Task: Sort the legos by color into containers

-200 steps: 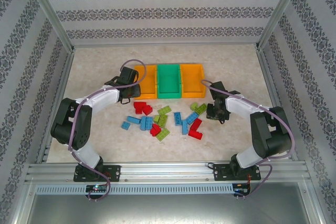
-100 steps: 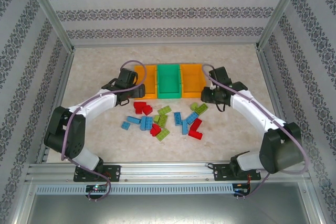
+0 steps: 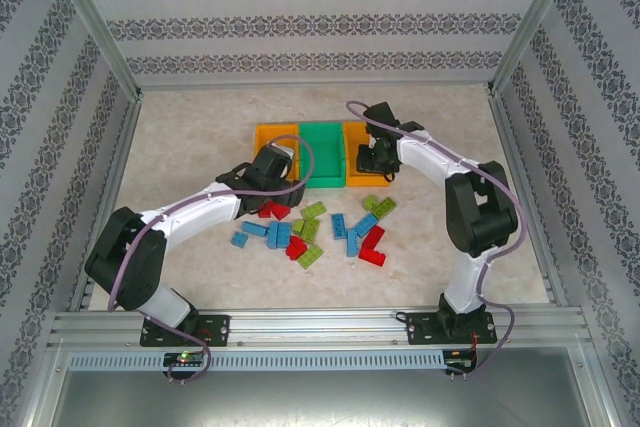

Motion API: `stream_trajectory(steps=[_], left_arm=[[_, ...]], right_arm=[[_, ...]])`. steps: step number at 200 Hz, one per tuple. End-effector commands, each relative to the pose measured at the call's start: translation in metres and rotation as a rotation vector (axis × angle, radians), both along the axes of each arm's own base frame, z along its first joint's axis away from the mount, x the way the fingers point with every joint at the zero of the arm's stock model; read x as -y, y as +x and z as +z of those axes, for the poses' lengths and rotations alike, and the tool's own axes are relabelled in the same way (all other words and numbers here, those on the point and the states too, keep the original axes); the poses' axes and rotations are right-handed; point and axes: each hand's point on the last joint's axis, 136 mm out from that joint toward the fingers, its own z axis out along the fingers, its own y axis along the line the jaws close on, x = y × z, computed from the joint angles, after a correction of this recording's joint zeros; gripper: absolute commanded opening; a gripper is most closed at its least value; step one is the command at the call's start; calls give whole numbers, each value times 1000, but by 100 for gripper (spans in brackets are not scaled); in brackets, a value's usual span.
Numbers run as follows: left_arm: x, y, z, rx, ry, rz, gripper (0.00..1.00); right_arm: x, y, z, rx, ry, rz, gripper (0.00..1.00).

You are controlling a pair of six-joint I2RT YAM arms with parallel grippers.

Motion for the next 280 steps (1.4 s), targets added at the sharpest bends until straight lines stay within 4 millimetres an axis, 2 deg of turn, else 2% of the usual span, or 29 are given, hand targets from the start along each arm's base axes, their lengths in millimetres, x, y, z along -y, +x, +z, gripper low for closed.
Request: stream_trajectory(steps=[1, 57, 101, 123, 152, 174, 204, 222, 246, 280], left_arm=[[26, -9, 2, 17, -8, -140, 87], [65, -27, -16, -60, 69, -414, 87], [80, -32, -26, -131, 73, -520, 82], [85, -31, -27, -147, 70, -527, 80], [90, -28, -27, -145, 62, -514, 79], [90, -30, -29, -158, 54, -499, 77], [92, -33, -29, -157, 24, -485, 77], [92, -32, -28, -151, 20, -476, 77], [88, -27, -28, -141, 41, -450, 77], [93, -23, -15, -121, -4, -418, 77]], right_arm=[[2, 12, 4, 5, 9, -26, 33], [0, 19, -11, -29, 3, -33, 43], [1, 18, -14, -39, 2, -39, 54], [0, 17, -8, -26, 14, -41, 58], [-4, 10, 11, 35, 27, -8, 65], [0, -8, 22, 57, 5, 19, 66], [10, -34, 26, 69, -10, 20, 66], [16, -44, 30, 90, -10, 12, 70], [23, -47, 27, 83, -16, -11, 71], [12, -44, 31, 94, 25, -12, 71]])
